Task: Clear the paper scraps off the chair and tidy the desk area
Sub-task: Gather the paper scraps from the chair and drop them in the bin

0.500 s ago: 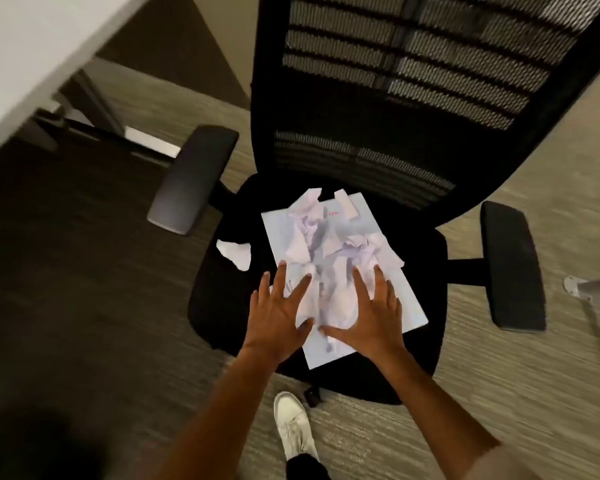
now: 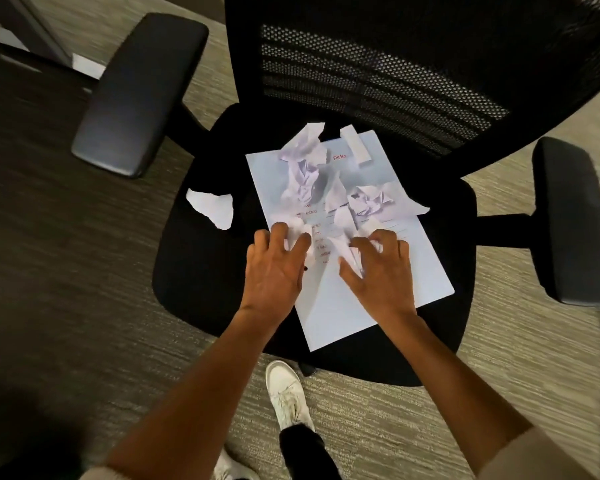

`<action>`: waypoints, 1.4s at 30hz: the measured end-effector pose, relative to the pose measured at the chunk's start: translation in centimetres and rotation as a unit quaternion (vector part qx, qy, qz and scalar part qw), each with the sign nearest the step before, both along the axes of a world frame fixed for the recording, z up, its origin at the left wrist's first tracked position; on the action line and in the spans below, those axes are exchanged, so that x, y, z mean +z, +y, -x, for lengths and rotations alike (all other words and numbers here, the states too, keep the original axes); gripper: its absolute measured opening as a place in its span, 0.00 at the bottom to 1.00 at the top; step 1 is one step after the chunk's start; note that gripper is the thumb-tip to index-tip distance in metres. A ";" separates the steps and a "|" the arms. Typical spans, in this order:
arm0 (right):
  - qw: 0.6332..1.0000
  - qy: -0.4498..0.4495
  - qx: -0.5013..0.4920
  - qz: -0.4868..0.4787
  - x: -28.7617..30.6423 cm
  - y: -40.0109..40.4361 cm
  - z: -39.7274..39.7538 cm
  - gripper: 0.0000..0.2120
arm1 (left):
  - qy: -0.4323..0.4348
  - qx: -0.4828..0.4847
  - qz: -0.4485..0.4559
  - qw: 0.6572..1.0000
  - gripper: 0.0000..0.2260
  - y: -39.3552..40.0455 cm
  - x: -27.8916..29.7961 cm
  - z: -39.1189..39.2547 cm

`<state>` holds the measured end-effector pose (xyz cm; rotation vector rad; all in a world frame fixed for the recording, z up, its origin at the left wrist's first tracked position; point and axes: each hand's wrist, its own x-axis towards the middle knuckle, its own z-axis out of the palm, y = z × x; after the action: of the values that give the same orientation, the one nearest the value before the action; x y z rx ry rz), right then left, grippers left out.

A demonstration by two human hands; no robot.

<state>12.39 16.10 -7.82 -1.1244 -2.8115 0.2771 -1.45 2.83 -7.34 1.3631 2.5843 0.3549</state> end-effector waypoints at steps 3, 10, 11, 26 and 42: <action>0.999 0.023 -0.005 0.026 0.6 -0.4 0.1 0.15 | -0.032 -0.006 -0.013 0.999 0.20 -0.3 0.3 -0.1; 0.987 0.108 -0.051 0.106 2.7 -0.8 0.1 0.12 | -0.099 0.024 -0.069 0.992 0.10 -2.3 2.0 1.2; 0.983 0.133 -0.056 0.110 3.0 -1.1 0.1 0.13 | -0.104 0.029 -0.080 0.991 0.10 -2.7 2.4 1.4; 0.948 0.187 0.093 0.240 5.6 -18.8 9.8 0.11 | -0.086 0.251 -0.169 0.949 0.05 -21.4 5.4 4.9; 0.833 0.032 0.412 0.369 -3.0 -59.1 18.5 0.08 | -0.108 0.582 -0.139 0.794 0.02 -61.8 -3.9 -2.2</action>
<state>-6.07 -42.96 -10.84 0.1911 -2.9801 1.5118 0.75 -58.93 -11.25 -0.4360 2.8639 0.9933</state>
